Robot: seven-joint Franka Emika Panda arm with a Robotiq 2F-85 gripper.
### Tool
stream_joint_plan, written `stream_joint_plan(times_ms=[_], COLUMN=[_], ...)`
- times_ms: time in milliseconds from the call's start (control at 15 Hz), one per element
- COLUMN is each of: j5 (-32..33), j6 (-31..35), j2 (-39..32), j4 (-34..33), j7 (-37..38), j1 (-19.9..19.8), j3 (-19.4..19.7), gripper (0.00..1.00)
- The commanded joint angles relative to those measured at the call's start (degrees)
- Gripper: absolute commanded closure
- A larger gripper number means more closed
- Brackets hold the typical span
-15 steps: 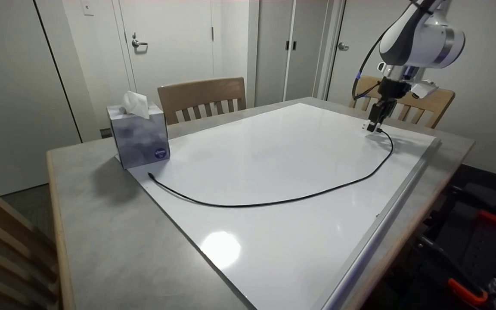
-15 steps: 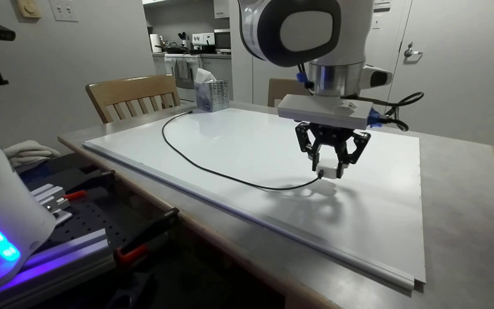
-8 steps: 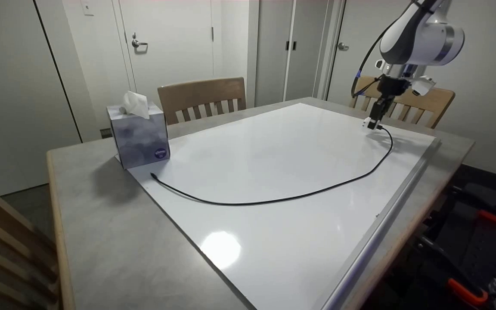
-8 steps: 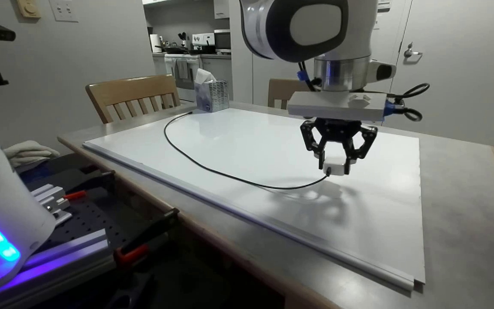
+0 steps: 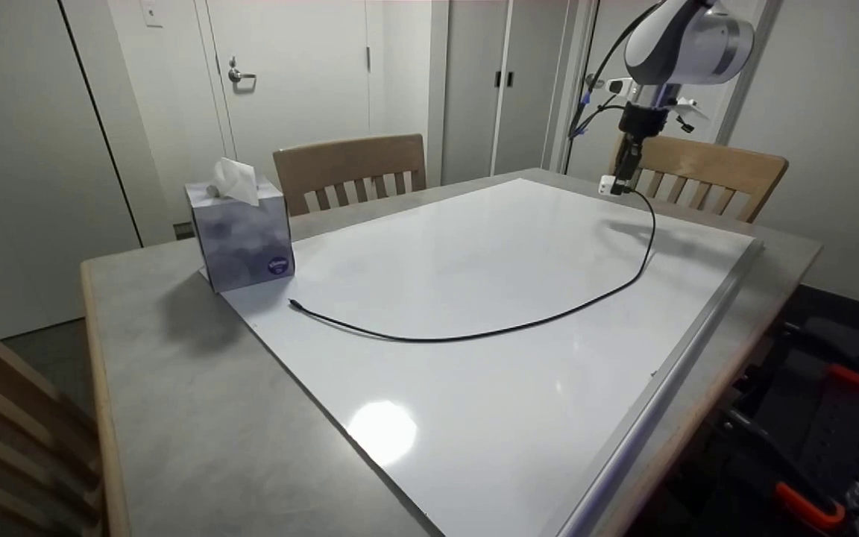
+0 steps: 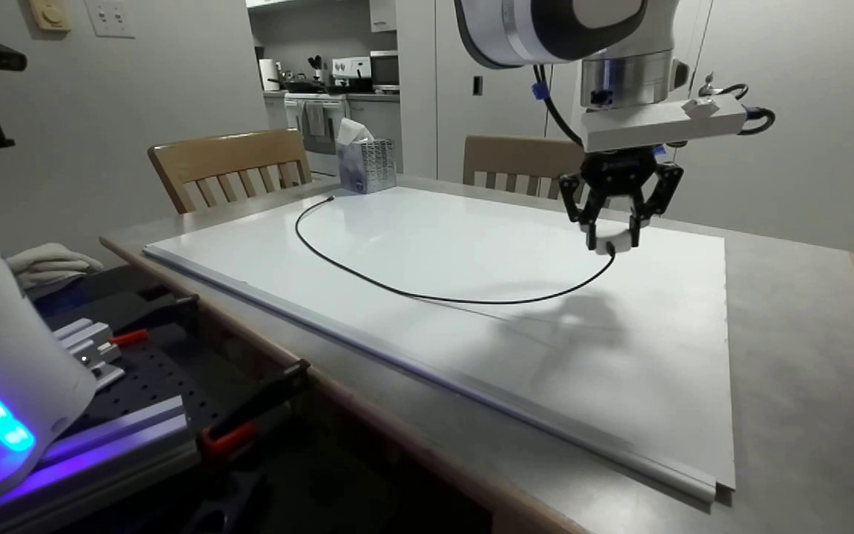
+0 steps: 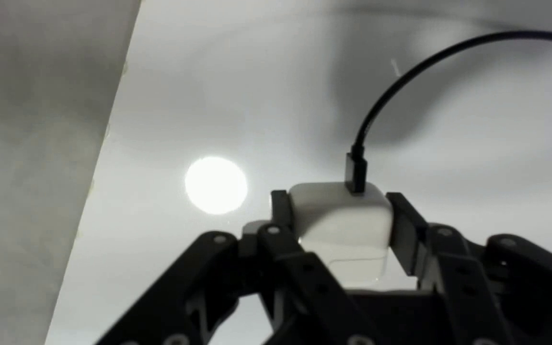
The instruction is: Put the charger in a circle
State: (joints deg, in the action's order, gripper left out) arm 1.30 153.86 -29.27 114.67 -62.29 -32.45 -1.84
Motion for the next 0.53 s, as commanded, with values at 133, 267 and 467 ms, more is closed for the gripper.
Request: stream_joint_plan(times_ms=[133,267,467], j5=[-1.93,-2.28,-2.02], j6=[2.47,2.95,0.27], j2=[-6.83,-7.55,-7.43], j4=[-5.05,-4.4,-5.58], j7=[-19.48,-27.07,-34.41], j1=[-3.15,-5.21,-5.92], j3=[-3.69,-5.31,-5.85], gripper=[0.74,0.74,0.74])
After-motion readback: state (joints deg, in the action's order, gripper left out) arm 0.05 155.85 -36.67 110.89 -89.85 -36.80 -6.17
